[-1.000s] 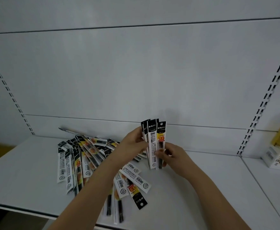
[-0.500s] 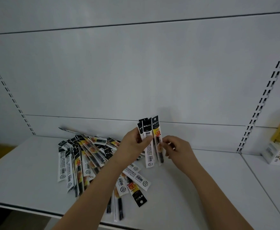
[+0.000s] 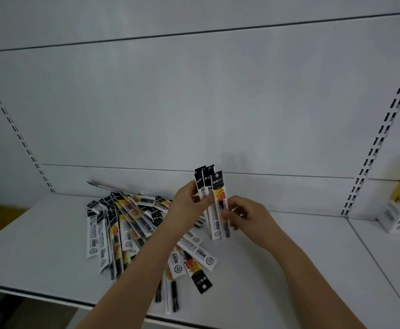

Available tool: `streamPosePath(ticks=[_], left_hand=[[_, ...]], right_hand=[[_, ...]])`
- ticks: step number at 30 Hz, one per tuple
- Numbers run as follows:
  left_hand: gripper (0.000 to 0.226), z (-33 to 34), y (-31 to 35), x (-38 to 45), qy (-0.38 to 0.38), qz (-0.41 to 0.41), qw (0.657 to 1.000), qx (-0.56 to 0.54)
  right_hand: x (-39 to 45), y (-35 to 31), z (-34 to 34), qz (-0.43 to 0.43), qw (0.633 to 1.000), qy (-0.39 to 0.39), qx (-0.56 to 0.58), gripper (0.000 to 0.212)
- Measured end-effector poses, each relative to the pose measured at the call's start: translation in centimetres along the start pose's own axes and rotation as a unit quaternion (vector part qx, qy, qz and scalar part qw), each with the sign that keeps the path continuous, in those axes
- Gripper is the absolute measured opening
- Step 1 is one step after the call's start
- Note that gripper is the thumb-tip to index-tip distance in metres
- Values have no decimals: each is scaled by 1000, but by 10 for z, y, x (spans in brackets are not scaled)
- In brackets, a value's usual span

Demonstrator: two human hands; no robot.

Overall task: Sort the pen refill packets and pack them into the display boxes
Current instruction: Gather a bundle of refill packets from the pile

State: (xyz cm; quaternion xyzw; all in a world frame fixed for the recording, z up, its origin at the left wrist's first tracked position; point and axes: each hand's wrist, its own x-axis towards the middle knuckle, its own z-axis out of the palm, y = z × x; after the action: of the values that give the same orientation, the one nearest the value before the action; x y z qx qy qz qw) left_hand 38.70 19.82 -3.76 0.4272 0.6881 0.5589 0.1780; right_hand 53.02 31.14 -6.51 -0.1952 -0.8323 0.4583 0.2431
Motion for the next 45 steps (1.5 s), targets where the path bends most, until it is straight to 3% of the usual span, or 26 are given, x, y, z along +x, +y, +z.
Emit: streamPosePath(ticks=[5,9,13,19,26,31,41,45], left_hand=[[4,1,-2,0,-31,-45,998,-31],[13,-4,0,0,-67,-64,992,-81],[20,-6,0,-1,-108,-73,983,-129],[17,-2,-1,1,-43,-35,998,-40],[24,3,2,0,-41,-32,997,-52],[29,0,4,-3,-88,-33,994,-54],[32,-11,10,1,-120,-30,992,-30],[37,-8,7,0,-149,-29,988,-9]], right_hand=[[2,1,9,-4,1000,27,11,33],[0,2,12,-12,1000,-5,4,15],[1,5,15,2,1000,2,-11,12],[-3,-4,22,-24,999,3,-22,11],[-1,-1,32,-43,994,-26,-96,14],[3,9,34,-25,999,12,-43,11],[-1,4,21,-4,999,-33,8,16],[-3,-5,19,7,998,-60,10,6]])
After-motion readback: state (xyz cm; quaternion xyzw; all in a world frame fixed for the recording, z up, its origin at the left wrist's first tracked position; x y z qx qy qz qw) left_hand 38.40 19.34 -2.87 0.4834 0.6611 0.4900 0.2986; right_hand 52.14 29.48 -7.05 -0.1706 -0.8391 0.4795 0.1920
